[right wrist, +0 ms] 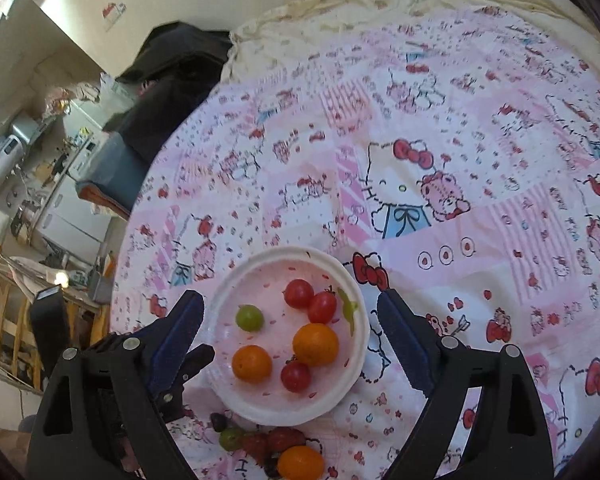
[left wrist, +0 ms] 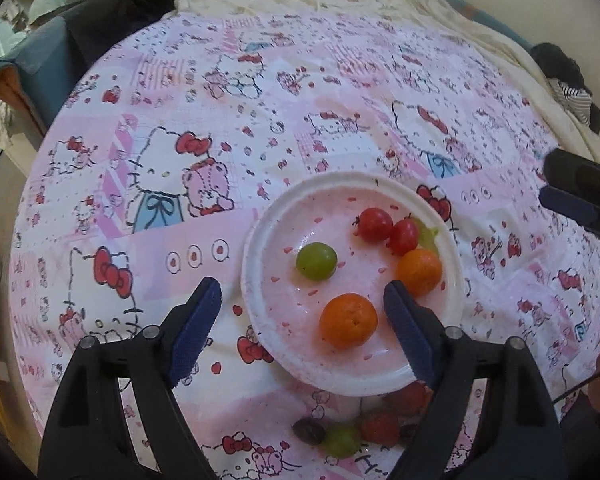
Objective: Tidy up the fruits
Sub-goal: 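Withdraw both grippers from the plate toward the remaining fruit, then grasp an orange with the right gripper while the left grasps the dark grape, then carry the orange and the dark grape over the plate with both grippers, then open both grippers to release the orange and dark grape into the plate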
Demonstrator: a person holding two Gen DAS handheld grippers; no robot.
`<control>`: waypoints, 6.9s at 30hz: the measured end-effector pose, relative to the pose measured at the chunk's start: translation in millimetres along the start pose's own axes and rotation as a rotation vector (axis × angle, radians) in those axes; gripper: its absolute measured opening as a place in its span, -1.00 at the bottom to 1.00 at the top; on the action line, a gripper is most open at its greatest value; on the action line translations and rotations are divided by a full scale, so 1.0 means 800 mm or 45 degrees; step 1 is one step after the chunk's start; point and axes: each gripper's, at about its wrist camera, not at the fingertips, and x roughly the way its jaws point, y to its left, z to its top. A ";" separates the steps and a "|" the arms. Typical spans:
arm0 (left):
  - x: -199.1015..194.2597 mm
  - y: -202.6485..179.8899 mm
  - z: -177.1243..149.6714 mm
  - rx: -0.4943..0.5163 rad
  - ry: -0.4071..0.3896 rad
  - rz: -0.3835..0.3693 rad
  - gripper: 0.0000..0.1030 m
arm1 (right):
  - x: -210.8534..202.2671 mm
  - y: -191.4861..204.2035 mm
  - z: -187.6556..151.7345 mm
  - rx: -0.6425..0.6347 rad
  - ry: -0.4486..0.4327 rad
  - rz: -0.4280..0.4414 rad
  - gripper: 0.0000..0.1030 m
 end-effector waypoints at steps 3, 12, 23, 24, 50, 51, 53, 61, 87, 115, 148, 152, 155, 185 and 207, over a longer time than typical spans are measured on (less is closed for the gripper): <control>-0.017 0.000 -0.005 -0.001 -0.046 0.008 0.57 | -0.017 0.004 -0.005 -0.006 -0.031 0.000 0.76; -0.066 0.016 -0.021 -0.060 -0.167 0.054 0.60 | -0.047 0.008 -0.026 -0.023 -0.059 -0.046 0.76; -0.102 0.032 -0.044 -0.112 -0.203 0.040 0.70 | -0.082 0.013 -0.072 -0.042 -0.105 -0.104 0.76; -0.105 0.032 -0.047 -0.110 -0.203 0.040 0.70 | -0.084 0.014 -0.078 -0.048 -0.103 -0.111 0.76; -0.115 0.073 -0.109 -0.226 -0.108 0.110 0.70 | -0.056 -0.031 -0.151 0.182 0.142 -0.065 0.76; -0.114 0.074 -0.109 -0.228 -0.101 0.117 0.70 | -0.047 -0.031 -0.152 0.180 0.174 -0.073 0.76; -0.108 0.076 -0.109 -0.238 -0.078 0.121 0.70 | -0.028 -0.029 -0.155 0.165 0.242 -0.070 0.75; -0.086 0.071 -0.106 -0.250 -0.014 0.092 0.70 | 0.045 -0.019 -0.171 0.211 0.488 0.026 0.34; -0.061 0.073 -0.104 -0.303 0.033 0.069 0.69 | -0.010 -0.037 -0.152 0.250 0.272 -0.022 -0.13; 0.050 0.021 -0.117 -0.358 0.486 -0.113 -0.72 | -0.016 -0.034 -0.143 0.275 0.248 0.033 -0.13; -0.115 0.044 0.004 -0.072 -0.178 -0.010 -0.74 | -0.050 -0.016 -0.075 0.160 0.010 0.089 -0.13; -0.093 0.036 0.024 -0.021 -0.156 0.016 -0.75 | -0.034 -0.014 -0.059 0.131 0.018 0.082 -0.13; -0.074 0.034 0.033 -0.013 -0.126 0.025 -0.74 | -0.020 -0.010 -0.048 0.110 0.034 0.081 -0.13; 0.051 0.019 0.013 0.041 0.091 -0.071 -0.73 | 0.101 -0.024 -0.032 0.151 0.254 0.142 -0.12; 0.045 0.015 0.010 0.034 0.074 -0.113 0.43 | 0.097 -0.024 -0.027 0.190 0.222 0.171 0.46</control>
